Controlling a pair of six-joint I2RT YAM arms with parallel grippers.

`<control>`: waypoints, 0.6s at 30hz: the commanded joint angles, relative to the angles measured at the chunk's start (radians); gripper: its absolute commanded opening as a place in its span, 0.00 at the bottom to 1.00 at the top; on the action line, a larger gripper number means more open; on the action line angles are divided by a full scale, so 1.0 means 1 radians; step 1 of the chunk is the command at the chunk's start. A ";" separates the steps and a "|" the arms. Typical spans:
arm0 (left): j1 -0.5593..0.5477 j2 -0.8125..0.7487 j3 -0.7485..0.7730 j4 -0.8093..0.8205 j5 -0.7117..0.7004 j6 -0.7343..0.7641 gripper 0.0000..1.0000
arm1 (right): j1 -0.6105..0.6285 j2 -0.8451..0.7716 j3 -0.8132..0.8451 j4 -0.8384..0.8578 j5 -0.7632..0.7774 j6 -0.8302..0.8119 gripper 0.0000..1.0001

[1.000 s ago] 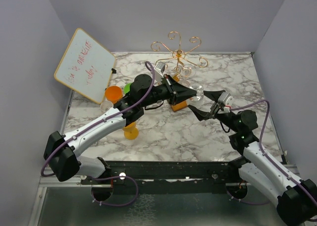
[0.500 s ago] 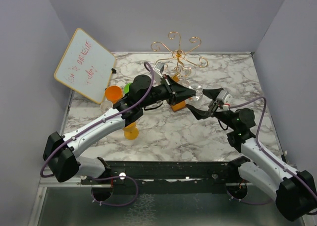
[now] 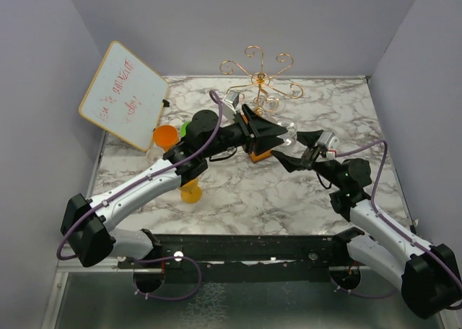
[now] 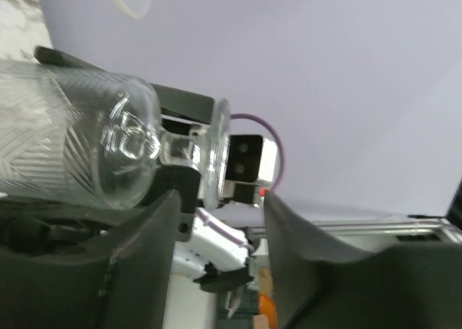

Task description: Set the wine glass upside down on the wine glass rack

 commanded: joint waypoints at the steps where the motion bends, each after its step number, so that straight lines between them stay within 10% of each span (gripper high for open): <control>1: 0.002 -0.051 -0.001 0.026 -0.007 0.031 0.61 | -0.005 -0.047 -0.036 0.110 0.123 0.071 0.04; 8: 0.035 -0.105 -0.023 -0.038 0.012 0.279 0.82 | -0.005 -0.181 -0.075 0.031 0.236 0.096 0.04; 18: 0.046 -0.208 0.228 -0.620 -0.345 0.918 0.93 | -0.005 -0.203 -0.001 -0.137 0.309 0.035 0.04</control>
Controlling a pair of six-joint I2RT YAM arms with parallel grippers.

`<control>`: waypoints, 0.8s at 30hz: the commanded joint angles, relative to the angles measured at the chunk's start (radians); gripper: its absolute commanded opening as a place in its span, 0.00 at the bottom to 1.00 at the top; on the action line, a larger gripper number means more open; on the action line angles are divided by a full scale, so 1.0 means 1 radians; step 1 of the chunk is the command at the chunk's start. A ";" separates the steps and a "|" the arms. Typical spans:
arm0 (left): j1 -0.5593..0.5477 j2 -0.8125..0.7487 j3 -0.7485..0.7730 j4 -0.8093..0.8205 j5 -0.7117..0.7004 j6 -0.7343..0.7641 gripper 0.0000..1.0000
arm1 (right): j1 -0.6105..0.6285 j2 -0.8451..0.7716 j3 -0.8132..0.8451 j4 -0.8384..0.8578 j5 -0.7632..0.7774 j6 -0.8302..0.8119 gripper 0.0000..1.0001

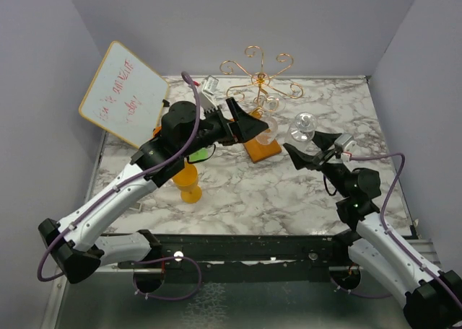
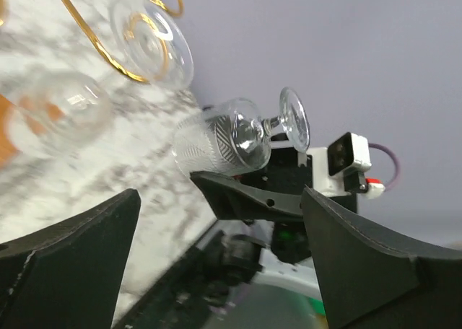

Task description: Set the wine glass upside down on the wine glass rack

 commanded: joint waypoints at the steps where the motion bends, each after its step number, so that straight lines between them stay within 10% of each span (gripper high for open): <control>1: 0.005 -0.069 0.147 -0.291 -0.249 0.365 0.94 | -0.004 0.008 0.052 -0.045 0.066 -0.020 0.04; 17: 0.005 -0.044 0.181 -0.350 -0.443 0.485 0.99 | -0.004 0.366 0.297 -0.158 0.866 0.164 0.01; 24: 0.024 -0.006 0.263 -0.403 -0.516 0.531 0.99 | -0.005 0.578 0.398 -0.076 0.890 0.172 0.01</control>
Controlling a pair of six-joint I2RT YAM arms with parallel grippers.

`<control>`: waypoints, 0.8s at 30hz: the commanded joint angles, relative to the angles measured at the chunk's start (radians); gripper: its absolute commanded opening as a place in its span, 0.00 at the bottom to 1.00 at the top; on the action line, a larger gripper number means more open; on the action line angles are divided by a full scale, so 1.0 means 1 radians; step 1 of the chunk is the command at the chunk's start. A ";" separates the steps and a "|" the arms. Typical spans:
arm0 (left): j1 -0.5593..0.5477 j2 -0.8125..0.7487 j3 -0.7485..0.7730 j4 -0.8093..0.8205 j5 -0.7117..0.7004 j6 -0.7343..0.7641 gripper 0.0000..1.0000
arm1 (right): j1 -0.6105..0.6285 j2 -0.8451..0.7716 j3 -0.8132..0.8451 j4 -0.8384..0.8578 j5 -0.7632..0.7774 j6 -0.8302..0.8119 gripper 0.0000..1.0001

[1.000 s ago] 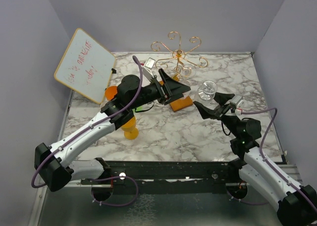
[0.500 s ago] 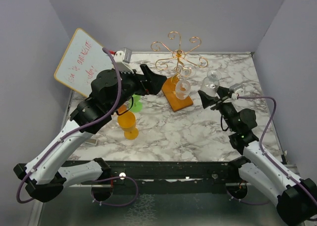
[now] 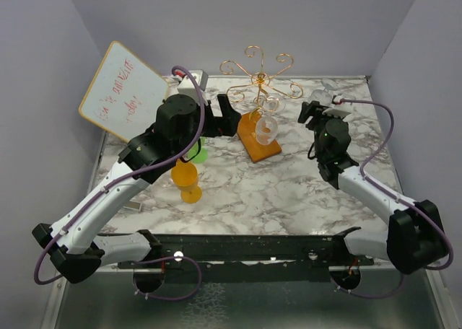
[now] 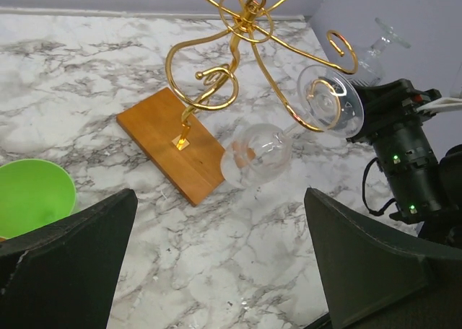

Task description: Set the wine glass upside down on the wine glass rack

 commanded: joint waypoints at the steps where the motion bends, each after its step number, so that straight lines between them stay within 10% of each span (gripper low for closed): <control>1: 0.021 0.012 0.078 -0.033 -0.058 0.056 0.99 | -0.004 0.086 0.046 0.145 0.060 0.013 0.01; 7: 0.055 0.035 0.110 -0.044 -0.020 0.063 0.99 | -0.072 0.178 -0.017 0.401 -0.169 -0.047 0.01; 18: 0.110 0.066 0.136 -0.043 0.091 0.047 0.99 | -0.369 0.331 0.036 0.650 -1.130 0.024 0.01; 24: 0.128 0.068 0.154 -0.050 0.124 0.038 0.99 | -0.394 0.449 0.157 0.703 -1.340 0.051 0.01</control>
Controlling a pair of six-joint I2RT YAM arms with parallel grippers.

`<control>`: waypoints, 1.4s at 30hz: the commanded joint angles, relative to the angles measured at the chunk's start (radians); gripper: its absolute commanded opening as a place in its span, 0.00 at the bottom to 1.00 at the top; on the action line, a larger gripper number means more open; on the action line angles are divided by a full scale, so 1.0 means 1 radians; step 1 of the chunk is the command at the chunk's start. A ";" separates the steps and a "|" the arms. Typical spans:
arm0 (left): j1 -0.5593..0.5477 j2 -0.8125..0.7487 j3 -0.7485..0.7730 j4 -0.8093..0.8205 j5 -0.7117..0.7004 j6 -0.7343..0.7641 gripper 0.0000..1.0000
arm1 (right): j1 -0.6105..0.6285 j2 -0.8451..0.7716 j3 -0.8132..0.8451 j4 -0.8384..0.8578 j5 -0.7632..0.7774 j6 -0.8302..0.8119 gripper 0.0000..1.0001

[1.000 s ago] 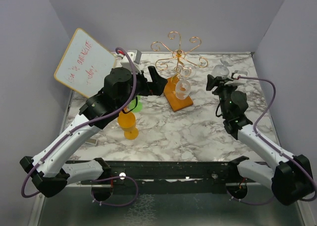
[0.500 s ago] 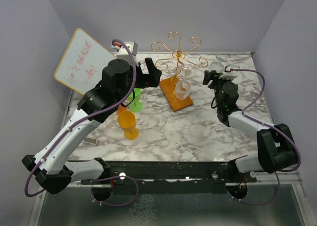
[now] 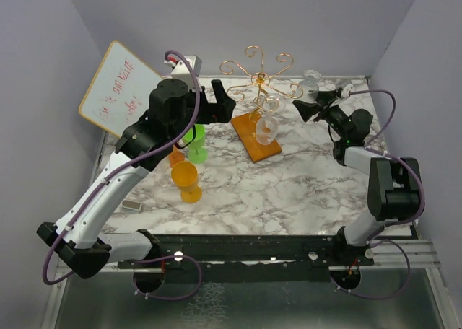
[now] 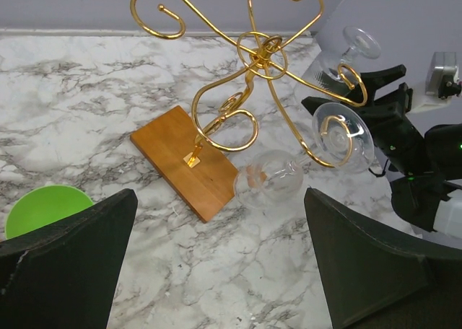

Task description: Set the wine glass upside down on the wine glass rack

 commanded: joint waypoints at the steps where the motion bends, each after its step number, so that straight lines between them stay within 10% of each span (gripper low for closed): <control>1: 0.015 -0.003 0.049 -0.016 0.050 -0.006 0.99 | -0.008 0.080 0.109 0.223 -0.292 0.071 0.01; 12: 0.016 0.012 0.101 -0.017 0.034 0.022 0.99 | -0.006 0.335 0.288 0.595 -0.412 0.388 0.01; 42: 0.023 0.039 0.104 -0.018 0.033 0.019 0.99 | 0.081 0.272 0.213 0.635 -0.285 0.345 0.01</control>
